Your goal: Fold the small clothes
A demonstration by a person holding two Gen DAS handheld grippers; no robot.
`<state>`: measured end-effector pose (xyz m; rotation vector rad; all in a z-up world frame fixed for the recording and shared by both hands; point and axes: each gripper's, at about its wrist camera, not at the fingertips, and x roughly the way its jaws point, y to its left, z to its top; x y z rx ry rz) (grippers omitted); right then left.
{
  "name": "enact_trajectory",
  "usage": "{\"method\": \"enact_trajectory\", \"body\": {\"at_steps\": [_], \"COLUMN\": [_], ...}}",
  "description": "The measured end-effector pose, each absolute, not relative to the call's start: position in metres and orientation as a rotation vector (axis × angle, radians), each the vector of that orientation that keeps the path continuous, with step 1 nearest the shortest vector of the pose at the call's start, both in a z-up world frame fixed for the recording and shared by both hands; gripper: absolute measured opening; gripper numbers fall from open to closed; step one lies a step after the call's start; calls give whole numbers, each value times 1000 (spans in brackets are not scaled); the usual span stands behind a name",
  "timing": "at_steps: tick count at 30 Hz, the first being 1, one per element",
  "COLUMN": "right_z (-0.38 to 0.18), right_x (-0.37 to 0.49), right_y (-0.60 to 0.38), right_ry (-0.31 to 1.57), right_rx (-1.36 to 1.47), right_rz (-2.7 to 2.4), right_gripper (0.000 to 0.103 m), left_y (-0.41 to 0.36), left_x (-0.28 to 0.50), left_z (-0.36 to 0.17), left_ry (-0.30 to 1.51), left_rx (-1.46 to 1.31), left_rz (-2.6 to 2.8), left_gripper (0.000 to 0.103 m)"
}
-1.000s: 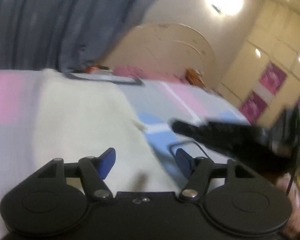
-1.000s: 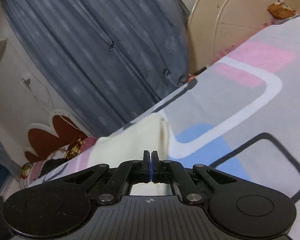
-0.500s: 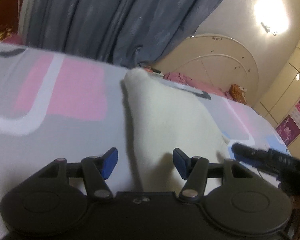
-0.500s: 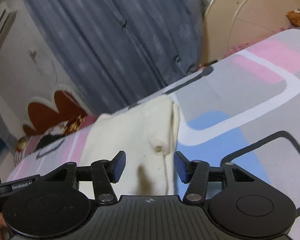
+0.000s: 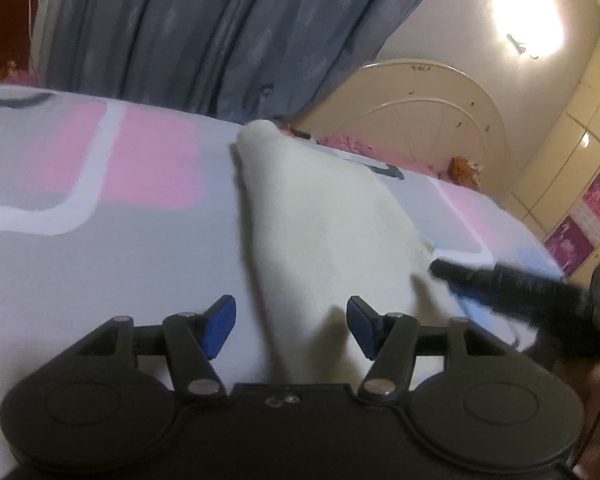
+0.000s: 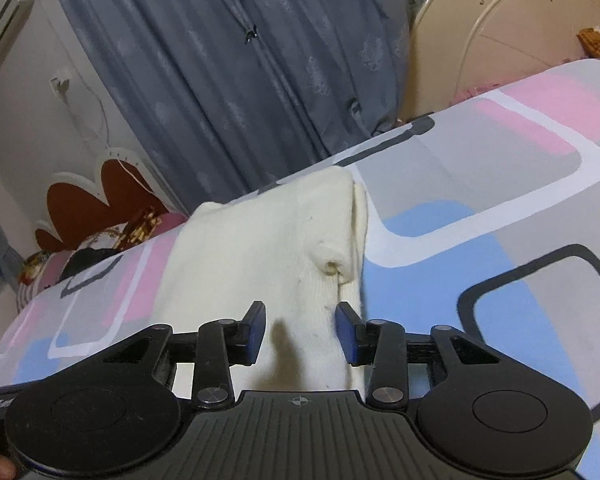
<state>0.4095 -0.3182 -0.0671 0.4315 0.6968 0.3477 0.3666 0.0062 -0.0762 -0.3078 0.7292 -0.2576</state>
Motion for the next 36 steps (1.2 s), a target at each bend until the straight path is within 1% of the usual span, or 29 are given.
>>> {"method": "enact_trajectory", "body": {"at_steps": [4, 9, 11, 16, 17, 18, 21, 22, 24, 26, 27, 28, 31, 32, 33, 34, 35, 36], "right_z": [-67, -66, -66, -63, -63, -63, -66, -68, -69, -69, -68, -66, -53, -46, -43, -46, -57, -68], "right_x": [402, 370, 359, 346, 347, 348, 351, 351, 346, 341, 340, 339, 330, 324, 318, 317, 320, 325], "right_y": [-321, -322, -321, -326, -326, -326, -323, -325, -325, -323, -322, -320, -317, -315, -313, -311, -309, -309], "right_ry": [699, 718, 735, 747, 750, 752, 776, 784, 782, 772, 762, 752, 688, 658, 632, 636, 692, 752], "right_rx": [479, 532, 548, 593, 594, 597, 571, 574, 589, 579, 579, 576, 571, 559, 551, 535, 514, 511], "right_rz": [342, 304, 293, 257, 254, 252, 206, 188, 184, 188, 207, 226, 279, 293, 305, 306, 282, 261], "right_gripper": [40, 40, 40, 40, 40, 40, 40, 40, 40, 39, 20, 6, 6, 5, 5, 5, 5, 6], "left_y": [12, 5, 1, -12, -13, -13, -10, -11, -11, -11, -10, -7, 12, 15, 18, 21, 23, 27], "left_x": [343, 318, 315, 319, 323, 327, 336, 336, 333, 330, 329, 325, 307, 303, 302, 304, 308, 309], "left_z": [-84, -83, -85, -88, -89, -89, -90, -90, -92, -95, -96, -97, -98, -100, -105, -113, -122, -127], "left_ry": [714, 692, 701, 704, 697, 692, 690, 680, 678, 682, 678, 656, 548, 549, 568, 624, 697, 724], "left_rx": [-332, -279, -272, -200, -191, -197, -238, -241, -254, -279, -294, -333, -506, -519, -528, -542, -553, -571], "left_rz": [-237, -241, -254, -246, -234, -224, -224, -222, -225, -227, -222, -215, -223, -204, -188, -173, -175, -205], "left_gripper": [55, 53, 50, 49, 46, 45, 39, 35, 25, 9, 9, 8, 7, 7, 7, 7, 5, 8]}}
